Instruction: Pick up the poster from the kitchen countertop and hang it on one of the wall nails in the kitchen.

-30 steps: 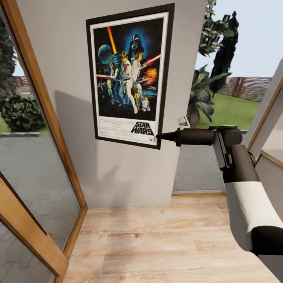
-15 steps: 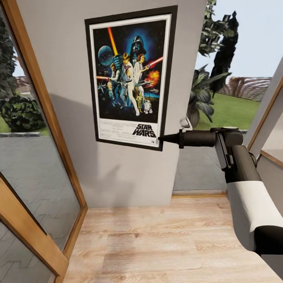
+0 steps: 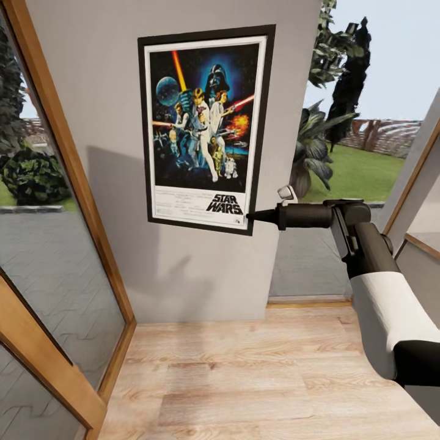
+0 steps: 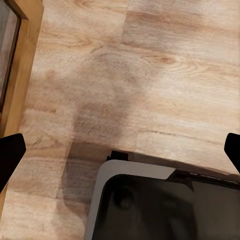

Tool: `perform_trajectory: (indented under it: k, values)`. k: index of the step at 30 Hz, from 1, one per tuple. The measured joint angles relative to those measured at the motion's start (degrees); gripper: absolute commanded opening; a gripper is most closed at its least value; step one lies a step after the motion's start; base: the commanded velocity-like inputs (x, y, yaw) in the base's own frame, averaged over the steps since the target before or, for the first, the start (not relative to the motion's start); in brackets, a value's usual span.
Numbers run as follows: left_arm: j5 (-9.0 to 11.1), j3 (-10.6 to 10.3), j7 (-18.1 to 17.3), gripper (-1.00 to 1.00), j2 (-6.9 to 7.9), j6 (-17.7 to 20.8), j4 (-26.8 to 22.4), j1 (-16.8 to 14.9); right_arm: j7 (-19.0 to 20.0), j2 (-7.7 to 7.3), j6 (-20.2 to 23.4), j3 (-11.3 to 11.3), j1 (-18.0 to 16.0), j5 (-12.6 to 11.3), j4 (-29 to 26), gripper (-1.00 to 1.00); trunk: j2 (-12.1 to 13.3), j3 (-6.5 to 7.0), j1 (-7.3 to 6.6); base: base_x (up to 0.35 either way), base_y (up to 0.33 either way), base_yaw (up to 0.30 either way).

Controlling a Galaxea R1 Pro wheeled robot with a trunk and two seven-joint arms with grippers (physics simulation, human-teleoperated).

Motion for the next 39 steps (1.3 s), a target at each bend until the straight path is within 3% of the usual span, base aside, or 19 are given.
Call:
perform_trajectory:
  k: [39]
  values:
    - [-0.07, 0.01, 0.00, 1.00, 0.00, 0.00, -0.09, 0.00, 0.16, 0.00, -0.30, 0.38, -0.11, 0.00, -1.74, -1.00, 0.00, 0.00, 0.00, 0.000, 0.000, 0.000]
